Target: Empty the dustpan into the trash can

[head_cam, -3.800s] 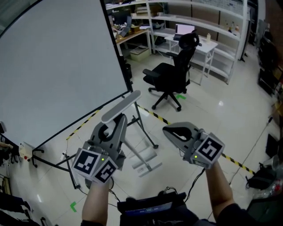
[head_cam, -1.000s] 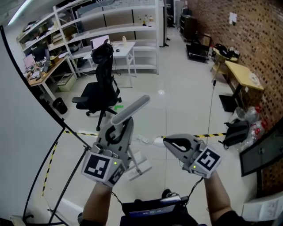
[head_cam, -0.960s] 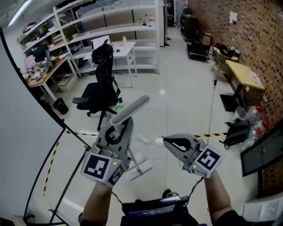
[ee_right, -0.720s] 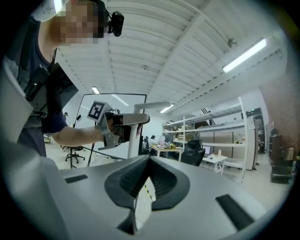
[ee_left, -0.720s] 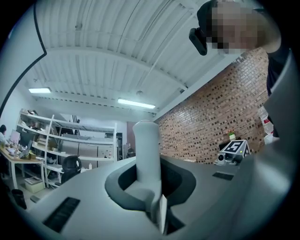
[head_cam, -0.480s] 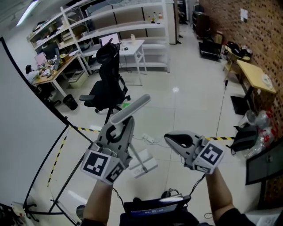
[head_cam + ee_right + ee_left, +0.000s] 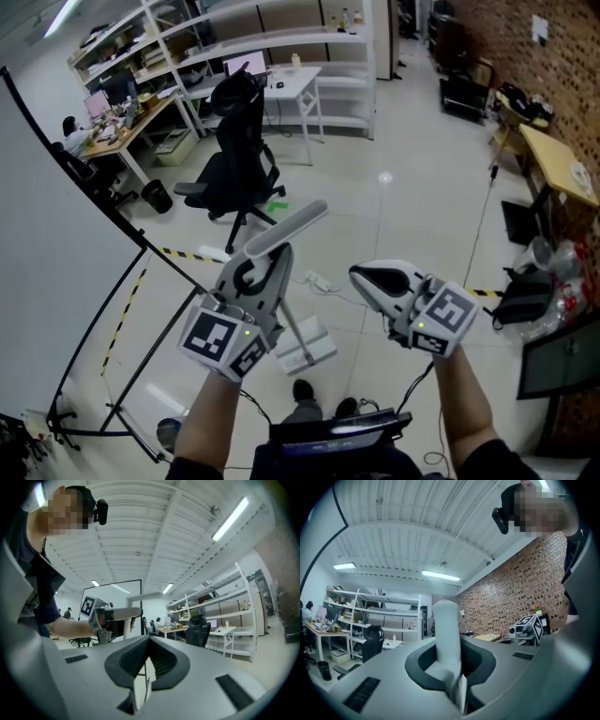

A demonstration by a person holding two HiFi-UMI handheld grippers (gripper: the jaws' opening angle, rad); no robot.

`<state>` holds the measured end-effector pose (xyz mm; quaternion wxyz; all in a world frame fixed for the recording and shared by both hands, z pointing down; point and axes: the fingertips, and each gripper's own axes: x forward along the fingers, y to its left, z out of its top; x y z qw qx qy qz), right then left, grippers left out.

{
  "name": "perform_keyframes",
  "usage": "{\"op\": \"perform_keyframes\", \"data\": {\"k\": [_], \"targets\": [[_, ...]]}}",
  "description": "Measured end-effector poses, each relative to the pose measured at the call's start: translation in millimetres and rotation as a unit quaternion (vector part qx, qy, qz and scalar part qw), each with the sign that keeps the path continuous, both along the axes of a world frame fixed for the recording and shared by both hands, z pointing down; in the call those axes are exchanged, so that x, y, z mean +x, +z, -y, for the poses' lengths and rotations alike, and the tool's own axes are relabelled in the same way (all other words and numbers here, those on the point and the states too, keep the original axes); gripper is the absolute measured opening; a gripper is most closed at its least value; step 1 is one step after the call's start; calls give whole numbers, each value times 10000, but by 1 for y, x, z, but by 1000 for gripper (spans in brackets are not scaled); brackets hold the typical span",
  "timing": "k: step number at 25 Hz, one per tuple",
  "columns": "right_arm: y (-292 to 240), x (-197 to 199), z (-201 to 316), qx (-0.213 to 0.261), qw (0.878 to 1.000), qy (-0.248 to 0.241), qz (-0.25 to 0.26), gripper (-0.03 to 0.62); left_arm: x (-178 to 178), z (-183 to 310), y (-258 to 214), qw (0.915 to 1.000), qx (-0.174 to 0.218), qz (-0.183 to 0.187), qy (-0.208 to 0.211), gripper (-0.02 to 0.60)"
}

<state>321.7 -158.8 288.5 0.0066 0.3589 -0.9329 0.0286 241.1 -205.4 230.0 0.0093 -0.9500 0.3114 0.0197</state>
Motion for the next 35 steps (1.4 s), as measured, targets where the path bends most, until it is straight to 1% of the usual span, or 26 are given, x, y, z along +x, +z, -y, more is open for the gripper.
{"op": "perform_keyframes", "data": {"k": [5, 10, 18, 23, 26, 29, 35], "targets": [[0, -3, 12, -52, 9995, -68, -310, 14, 5, 11, 4, 9999, 147, 66, 49, 37], [-7, -21, 31, 43, 9987, -172, -488, 14, -2, 28, 8, 9994, 321, 105, 121, 37], [-4, -61, 65, 82, 9966, -288, -765, 14, -37, 71, -5, 9989, 412, -199, -15, 37], [-4, -80, 89, 27, 9953, -271, -932, 14, -51, 93, -6, 9985, 391, -366, 54, 37], [-2, -90, 103, -15, 9950, -235, -973, 14, -58, 106, -2, 9984, 321, -465, 85, 38], [6, -103, 112, -58, 9931, -279, -1137, 14, -65, 118, 5, 9978, 209, -628, 87, 37], [24, -131, 134, -193, 9900, -333, -1354, 14, -85, 145, 25, 9977, 20, -674, 105, 37]]}}
